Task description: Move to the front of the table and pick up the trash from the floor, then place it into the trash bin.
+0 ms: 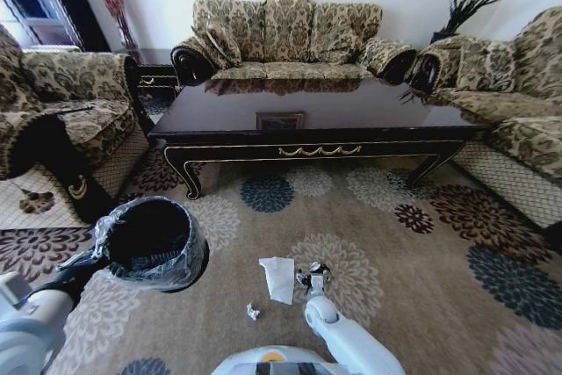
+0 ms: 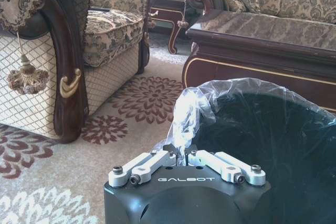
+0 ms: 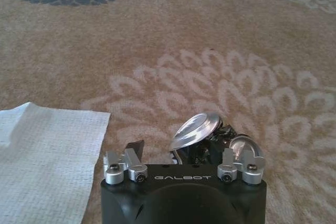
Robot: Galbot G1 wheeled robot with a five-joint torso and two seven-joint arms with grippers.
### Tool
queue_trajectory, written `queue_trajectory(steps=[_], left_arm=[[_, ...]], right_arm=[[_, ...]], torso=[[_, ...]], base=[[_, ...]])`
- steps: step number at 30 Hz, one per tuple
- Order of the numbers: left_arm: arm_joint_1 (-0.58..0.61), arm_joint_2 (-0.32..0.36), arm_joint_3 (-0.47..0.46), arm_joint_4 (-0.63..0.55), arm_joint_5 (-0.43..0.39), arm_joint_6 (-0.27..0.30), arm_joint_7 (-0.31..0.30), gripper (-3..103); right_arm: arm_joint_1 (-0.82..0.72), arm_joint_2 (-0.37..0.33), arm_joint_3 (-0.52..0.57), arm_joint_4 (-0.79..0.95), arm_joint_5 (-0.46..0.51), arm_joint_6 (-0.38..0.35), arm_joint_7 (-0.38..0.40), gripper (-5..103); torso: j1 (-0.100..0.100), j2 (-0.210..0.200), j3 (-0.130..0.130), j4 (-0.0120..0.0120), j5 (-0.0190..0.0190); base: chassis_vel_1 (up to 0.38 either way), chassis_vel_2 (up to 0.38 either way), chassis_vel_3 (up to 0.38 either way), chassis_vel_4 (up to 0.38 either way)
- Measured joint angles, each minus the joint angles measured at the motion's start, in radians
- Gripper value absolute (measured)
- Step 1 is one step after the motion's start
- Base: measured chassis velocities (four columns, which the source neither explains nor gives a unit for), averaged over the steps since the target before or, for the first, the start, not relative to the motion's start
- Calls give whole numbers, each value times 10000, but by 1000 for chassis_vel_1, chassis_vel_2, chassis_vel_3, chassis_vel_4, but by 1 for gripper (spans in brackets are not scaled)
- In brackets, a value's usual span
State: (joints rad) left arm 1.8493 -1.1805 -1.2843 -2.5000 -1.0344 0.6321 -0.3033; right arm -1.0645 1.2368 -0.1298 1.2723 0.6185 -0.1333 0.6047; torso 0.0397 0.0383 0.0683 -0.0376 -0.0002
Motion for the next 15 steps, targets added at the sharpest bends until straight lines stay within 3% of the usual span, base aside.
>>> queue_trajectory(steps=[1,3,6,10,12,15], left_arm=[[3,2,-1,0,0,0,0,5],[6,4,-3,0,-1,-1,0,5],[10,7,-4,0,-3,-2,1,5],[8,7,12,-1,-1,-3,0,5],[-3,8,19,0,2,-3,0,5],[-6,9,25,-1,3,-4,0,5]], right_arm=[[-6,-14,27,-9,0,-2,13,61],[-13,-25,41,-10,0,-3,21,61],[-38,-52,92,-17,-19,-3,36,44],[-88,-85,98,4,-33,2,11,33],[-162,-149,98,44,-67,8,-49,22],[-193,-175,97,49,-101,17,-78,16]], torso=[[0,0,0,-1,0],[0,2,0,-2,0],[0,3,0,-2,-2],[0,3,0,2,4],[1,2,0,3,4],[1,1,1,1,4]], base=[[0,0,0,0],[0,0,0,0],[0,0,0,0],[0,0,0,0],[0,0,0,0],[0,0,0,0]])
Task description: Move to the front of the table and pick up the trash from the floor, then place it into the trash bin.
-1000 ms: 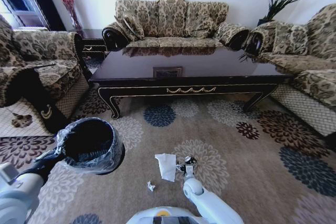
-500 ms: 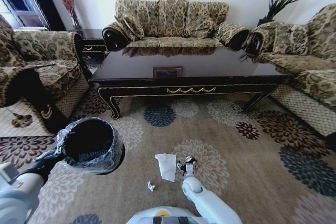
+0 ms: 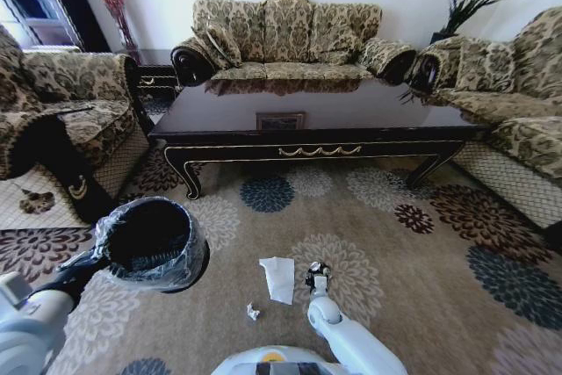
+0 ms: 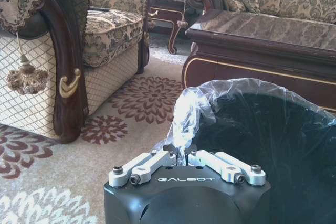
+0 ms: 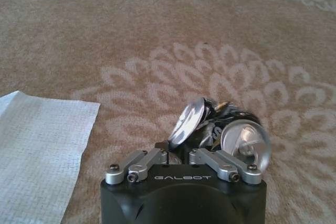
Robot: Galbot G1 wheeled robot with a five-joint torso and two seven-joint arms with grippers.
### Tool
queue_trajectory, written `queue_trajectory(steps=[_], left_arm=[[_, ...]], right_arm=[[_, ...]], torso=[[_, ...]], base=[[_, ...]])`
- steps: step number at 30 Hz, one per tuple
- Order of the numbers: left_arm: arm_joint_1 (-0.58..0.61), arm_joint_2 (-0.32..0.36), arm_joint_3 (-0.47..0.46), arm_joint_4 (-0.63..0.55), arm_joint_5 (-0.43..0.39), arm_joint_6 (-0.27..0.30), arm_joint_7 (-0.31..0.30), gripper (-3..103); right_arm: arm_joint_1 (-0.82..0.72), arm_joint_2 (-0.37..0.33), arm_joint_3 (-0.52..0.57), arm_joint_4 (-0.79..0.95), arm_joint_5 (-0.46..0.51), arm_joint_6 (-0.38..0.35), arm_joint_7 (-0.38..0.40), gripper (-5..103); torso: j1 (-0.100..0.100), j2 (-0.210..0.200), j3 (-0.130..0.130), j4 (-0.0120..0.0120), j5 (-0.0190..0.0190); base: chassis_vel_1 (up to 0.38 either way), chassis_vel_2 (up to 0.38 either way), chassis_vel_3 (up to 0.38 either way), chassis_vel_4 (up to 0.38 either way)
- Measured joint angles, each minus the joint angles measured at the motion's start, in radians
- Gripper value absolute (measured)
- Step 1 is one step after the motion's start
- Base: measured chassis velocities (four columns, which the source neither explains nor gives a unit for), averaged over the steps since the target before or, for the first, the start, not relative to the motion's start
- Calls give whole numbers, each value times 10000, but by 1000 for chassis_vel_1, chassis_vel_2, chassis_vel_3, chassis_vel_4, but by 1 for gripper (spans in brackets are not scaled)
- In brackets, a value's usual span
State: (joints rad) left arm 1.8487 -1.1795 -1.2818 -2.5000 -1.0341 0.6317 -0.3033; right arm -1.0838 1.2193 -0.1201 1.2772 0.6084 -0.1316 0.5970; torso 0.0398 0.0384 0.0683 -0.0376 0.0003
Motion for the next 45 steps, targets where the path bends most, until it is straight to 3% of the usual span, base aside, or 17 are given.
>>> queue_trajectory(steps=[5,14,16,23,31,45], left_arm=[[-13,-1,17,0,0,-3,0,5],[-48,-33,190,0,105,-8,0,5],[-69,-78,410,0,234,-8,0,5],[-80,-189,1078,0,610,-9,-13,5],[56,-196,2125,1,847,61,-63,5],[221,-35,2542,1,349,377,-80,5]], right_arm=[[-66,-49,7,30,-125,80,-80,4],[-949,-1017,-47,1577,-421,198,-192,4],[-1505,-1499,-42,2451,-587,253,-221,4],[-2481,-2215,152,4099,-1329,570,-561,4],[-2906,-2834,1187,5971,-3232,1983,-1883,4],[-2801,-2966,2128,7791,-4870,3590,-3928,4]], torso=[[0,0,0,0,0],[0,-1,0,-2,-3],[0,-1,0,-2,-3],[0,-3,0,-2,-3],[0,-3,0,0,-3],[0,-3,0,-1,-3]], base=[[0,0,0,0],[0,0,0,0],[0,0,0,0],[0,0,0,0],[0,0,0,0],[0,0,0,0]])
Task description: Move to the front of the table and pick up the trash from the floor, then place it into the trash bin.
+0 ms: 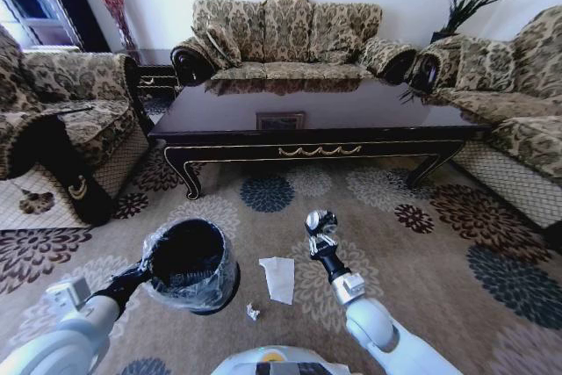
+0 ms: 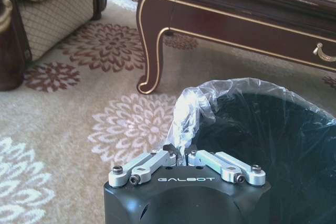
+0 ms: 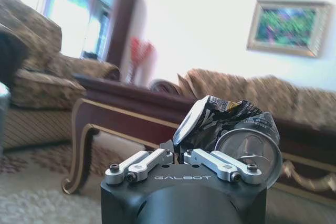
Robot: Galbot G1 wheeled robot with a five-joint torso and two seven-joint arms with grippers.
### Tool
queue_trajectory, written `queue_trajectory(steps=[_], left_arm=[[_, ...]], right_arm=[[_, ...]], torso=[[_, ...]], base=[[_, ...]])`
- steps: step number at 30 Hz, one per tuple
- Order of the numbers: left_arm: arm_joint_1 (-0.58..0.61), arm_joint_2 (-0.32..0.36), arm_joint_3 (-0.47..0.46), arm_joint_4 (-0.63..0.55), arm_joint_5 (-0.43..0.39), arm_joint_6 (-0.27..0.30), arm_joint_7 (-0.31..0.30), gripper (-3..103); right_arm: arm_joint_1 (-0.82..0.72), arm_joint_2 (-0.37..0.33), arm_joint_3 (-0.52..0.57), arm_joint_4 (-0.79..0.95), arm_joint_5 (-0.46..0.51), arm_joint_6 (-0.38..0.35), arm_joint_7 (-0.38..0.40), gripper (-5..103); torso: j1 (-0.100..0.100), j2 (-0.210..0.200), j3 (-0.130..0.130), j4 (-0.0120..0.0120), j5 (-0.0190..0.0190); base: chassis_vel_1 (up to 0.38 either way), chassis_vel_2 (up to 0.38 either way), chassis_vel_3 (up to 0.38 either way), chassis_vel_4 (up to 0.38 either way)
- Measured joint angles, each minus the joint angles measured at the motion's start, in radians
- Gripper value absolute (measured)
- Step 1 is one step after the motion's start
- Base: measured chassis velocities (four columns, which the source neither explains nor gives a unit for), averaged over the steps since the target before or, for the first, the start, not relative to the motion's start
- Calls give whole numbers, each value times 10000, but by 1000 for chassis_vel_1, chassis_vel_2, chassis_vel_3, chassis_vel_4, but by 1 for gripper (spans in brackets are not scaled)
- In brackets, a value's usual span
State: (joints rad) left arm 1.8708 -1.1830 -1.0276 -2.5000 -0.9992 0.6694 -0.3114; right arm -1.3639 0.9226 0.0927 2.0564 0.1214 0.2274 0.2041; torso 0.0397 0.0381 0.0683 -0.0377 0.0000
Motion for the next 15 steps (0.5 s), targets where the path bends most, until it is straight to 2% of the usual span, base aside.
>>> queue_trajectory(steps=[2,4,7,9,12,14,15], left_arm=[[22,1,41,0,-42,36,18,5],[87,11,169,0,-81,93,150,5],[101,25,256,0,-75,108,271,5],[102,65,405,0,17,114,564,5],[107,76,456,0,109,114,745,5],[211,30,445,0,242,114,1001,5],[211,30,445,0,242,114,1001,5]], right_arm=[[36,-9,7,76,-188,279,-331,4],[121,-48,-104,157,-296,852,-1048,4],[198,-60,-248,158,-255,1164,-1456,4],[441,-63,-691,90,-180,1671,-2272,4],[629,-59,-1006,23,-168,1857,-2644,4],[1316,-69,-1910,-233,-157,2215,-3416,4],[1316,-69,-1910,-233,-157,2215,-3416,4]], torso=[[1,0,0,0,0],[0,0,0,0,-1],[0,0,0,0,0],[0,0,0,0,-1],[0,0,0,-2,-1],[0,0,0,0,-1],[0,0,0,0,-1]], base=[[0,0,0,0],[0,0,0,0],[0,0,0,0],[0,0,0,0],[0,0,0,0],[0,0,0,0],[0,0,0,0]])
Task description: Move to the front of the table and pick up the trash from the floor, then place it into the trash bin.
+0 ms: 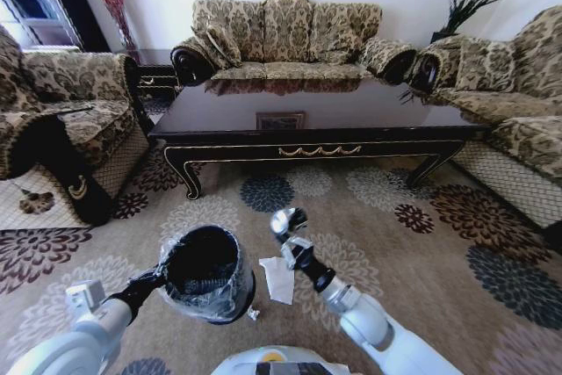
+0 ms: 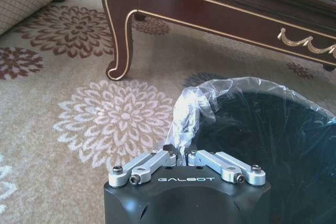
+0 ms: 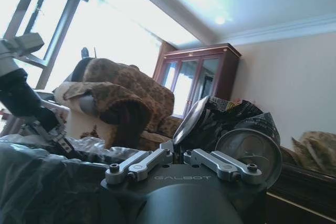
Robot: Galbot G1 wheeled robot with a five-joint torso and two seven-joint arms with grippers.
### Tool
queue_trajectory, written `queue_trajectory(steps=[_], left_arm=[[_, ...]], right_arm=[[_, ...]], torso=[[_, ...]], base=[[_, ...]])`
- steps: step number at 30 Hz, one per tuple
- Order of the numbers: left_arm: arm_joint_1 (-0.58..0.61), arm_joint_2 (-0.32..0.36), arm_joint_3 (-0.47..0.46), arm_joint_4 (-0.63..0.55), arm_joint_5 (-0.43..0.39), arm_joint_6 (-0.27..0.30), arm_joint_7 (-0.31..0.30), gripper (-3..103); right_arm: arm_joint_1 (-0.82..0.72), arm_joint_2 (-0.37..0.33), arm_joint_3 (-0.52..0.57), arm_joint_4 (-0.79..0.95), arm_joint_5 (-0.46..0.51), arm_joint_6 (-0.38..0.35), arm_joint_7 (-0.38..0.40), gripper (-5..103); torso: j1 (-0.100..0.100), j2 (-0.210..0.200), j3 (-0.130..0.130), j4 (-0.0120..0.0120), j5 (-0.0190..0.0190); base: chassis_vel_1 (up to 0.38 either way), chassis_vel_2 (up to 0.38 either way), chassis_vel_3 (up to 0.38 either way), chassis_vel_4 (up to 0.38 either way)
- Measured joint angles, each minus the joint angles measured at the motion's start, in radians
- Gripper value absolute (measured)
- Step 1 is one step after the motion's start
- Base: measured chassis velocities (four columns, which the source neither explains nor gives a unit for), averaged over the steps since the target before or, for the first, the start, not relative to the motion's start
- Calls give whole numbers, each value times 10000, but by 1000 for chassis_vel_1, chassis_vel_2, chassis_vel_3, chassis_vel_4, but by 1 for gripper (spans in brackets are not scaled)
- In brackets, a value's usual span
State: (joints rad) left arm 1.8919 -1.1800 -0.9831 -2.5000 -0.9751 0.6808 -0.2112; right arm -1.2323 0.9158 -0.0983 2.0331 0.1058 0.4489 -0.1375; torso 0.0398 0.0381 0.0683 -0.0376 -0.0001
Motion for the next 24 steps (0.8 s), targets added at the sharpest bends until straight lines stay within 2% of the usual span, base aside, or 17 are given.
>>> queue_trajectory(steps=[5,14,24], left_arm=[[150,-199,-204,0,59,0,76,5],[91,-269,-158,0,227,-10,149,5],[38,-464,-259,0,233,-21,152,5]], right_arm=[[1258,-61,-1321,-350,-135,420,-812,4],[2671,-168,-2256,-676,-150,395,-1407,4],[4262,-18,-3313,-1259,-116,363,-2090,4]], torso=[[0,0,0,3,0],[0,0,0,-3,0],[0,0,0,2,0]], base=[[0,0,0,0],[0,0,0,0],[0,0,0,0]])
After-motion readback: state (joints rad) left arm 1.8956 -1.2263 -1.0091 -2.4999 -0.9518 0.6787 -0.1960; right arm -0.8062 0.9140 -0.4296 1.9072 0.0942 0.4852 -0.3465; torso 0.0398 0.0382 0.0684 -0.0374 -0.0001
